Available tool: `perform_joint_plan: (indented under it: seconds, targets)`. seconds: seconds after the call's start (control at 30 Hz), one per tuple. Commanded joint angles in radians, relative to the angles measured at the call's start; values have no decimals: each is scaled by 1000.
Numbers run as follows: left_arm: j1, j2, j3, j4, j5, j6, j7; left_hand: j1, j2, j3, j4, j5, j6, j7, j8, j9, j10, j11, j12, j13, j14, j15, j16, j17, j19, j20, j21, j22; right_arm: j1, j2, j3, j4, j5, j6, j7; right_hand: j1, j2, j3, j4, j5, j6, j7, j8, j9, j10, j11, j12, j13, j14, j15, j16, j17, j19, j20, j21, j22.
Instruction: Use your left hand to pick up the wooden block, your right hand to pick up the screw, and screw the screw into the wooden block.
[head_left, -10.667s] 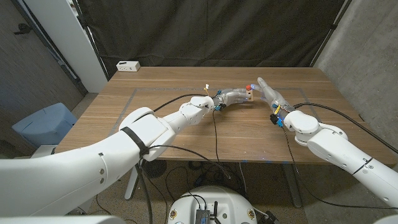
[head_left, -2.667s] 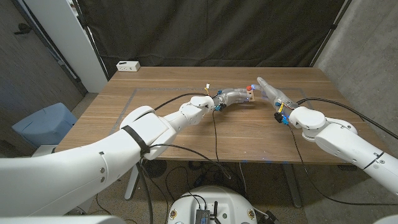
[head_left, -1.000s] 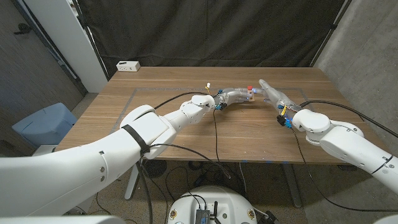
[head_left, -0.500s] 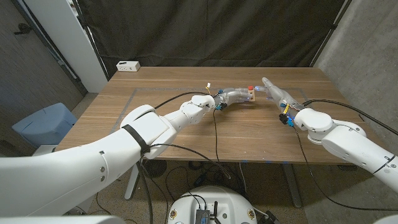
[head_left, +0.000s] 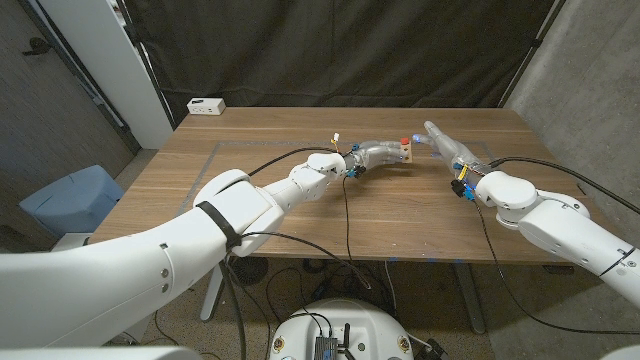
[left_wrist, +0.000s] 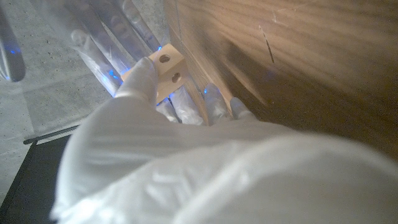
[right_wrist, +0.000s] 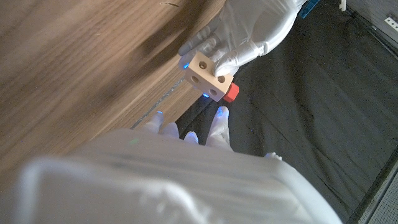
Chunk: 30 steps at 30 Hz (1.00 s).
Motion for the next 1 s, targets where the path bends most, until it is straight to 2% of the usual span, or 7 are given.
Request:
perform_joint_plan:
  seconds: [0.03,1.0]
  targets:
    - [2,-1,-1,0,4,-1,-2,2,10,2,5,7,46,36,8,5,8,2,6,2,11,-57,4,4,4,-2,7,4,20,6,-7,20,-6,10,17,9,29,4,-2,7,-7,1,0,0,-60,8,4,1,-138,3,2,0,10,3,5,-1]
    - [0,-3,1,1,5,3,5,1,11,2,6,7,48,35,9,5,8,2,6,2,10,-59,3,4,4,-3,7,4,90,37,-65,75,-16,26,71,6,26,2,-1,6,-19,-3,1,-1,-66,10,2,1,-140,4,1,1,5,6,3,0]
